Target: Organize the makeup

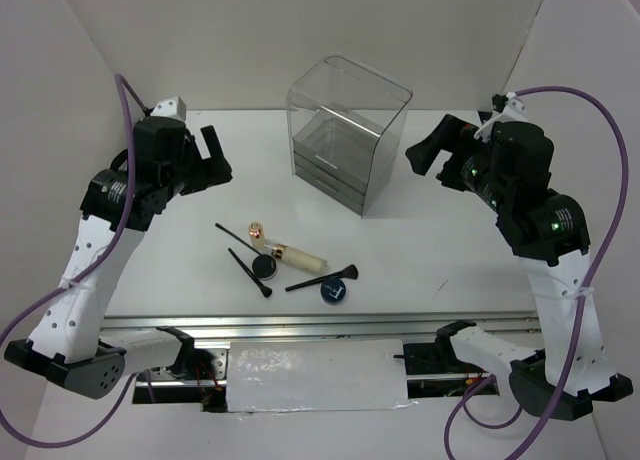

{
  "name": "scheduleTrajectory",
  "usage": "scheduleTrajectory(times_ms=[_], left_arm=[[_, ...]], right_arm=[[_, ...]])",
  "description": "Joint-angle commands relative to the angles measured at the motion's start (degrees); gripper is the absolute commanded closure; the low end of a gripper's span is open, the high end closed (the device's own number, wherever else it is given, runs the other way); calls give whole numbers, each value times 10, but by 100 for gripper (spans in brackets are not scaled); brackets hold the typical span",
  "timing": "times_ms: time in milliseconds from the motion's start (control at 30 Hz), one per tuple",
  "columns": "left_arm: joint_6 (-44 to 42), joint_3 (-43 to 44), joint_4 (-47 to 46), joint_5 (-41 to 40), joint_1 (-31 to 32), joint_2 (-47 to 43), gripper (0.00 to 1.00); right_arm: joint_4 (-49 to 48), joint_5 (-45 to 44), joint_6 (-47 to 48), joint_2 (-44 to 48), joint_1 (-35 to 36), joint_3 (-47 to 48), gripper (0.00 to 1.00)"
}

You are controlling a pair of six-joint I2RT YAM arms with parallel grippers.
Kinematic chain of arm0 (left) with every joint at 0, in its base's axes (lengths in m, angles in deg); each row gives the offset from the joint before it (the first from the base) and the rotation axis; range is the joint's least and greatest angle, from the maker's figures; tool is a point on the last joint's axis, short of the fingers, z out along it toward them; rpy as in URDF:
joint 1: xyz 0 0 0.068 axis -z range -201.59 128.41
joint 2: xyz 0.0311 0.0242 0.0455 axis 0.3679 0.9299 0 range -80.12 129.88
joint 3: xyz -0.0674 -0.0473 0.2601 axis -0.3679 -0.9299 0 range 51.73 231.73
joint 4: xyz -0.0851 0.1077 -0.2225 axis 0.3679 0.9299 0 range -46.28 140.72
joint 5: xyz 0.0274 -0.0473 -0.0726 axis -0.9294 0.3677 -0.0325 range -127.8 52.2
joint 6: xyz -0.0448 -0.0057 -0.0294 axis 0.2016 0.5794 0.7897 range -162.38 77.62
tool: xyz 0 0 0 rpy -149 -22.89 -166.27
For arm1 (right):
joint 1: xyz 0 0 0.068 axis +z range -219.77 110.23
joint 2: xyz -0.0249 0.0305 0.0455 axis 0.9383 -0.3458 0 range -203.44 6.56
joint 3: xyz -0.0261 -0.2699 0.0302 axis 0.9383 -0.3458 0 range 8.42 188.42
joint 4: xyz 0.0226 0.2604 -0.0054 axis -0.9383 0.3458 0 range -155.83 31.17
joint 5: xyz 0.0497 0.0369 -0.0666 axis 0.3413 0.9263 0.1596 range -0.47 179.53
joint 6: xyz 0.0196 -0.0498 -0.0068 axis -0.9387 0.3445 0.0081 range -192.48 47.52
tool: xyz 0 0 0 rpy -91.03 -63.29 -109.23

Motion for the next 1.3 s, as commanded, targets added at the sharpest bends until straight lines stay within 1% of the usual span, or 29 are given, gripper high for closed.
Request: scheduleTrajectory(times_ms=[0,100,133,200,233,267,300,333,367,400,433,467,500,533,600,633,700,733,800,833,933,1000,1133,1267], left_arm=[[11,33,-5,26,-1,9,1],[29,40,-18,60,-1,16,1],[48,36,-25,80,-2,20,1],[72,27,-56,105,-2,34,1],[104,15,-71,139,-3,46,1],[117,4,-94,160,-4,52,0],[132,-9,-153,185,-4,57,1],[160,-43,-190,209,-4,62,0],[175,-63,-230,257,-4,71,1],[204,-80,-312,278,-4,77,1],[219,-119,-359,297,-4,82,1],[234,-139,-407,332,-4,94,1],[264,-158,-457,344,-4,100,0],[278,-188,-546,354,-4,118,1],[315,-218,-627,371,-4,141,1],[327,-226,-693,376,-4,164,1],[354,-241,-757,385,-2,189,4],[360,-244,-807,386,-1,212,5],[371,-246,-847,381,4,237,7],[372,-244,-873,380,6,263,9],[395,-234,-895,375,8,316,10],[409,-240,-932,370,9,334,13],[416,-226,-950,365,9,382,13],[424,-218,-955,361,10,403,12]], right_arm=[[-34,-6,5,6,-2,4,0],[-50,9,4,12,-2,-6,0],[-57,21,1,19,-2,-11,0],[-80,32,1,24,-3,-26,0],[-99,49,1,31,-3,-33,0],[-109,68,3,35,-3,-39,0],[-120,78,4,40,-2,-56,0],[-133,86,4,51,-3,-67,0],[-161,99,3,58,-3,-76,0],[-176,105,2,66,-3,-101,0],[-191,110,0,81,-2,-113,0],[-215,112,-3,87,-3,-124,0],[-223,110,-10,92,-3,-139,0],[-223,108,-14,93,-3,-141,0],[-210,94,-24,82,-3,-136,0],[-205,92,-27,81,-3,-136,0],[-206,90,-35,83,-3,-144,0],[-210,91,-38,87,-3,-146,0],[-211,95,-41,89,-2,-149,0],[-211,103,-37,91,-3,-149,0],[-209,111,-34,94,-2,-148,0],[-208,111,-32,97,-2,-148,0],[-207,114,-28,102,-2,-147,0],[-206,111,-22,105,4,-148,0]])
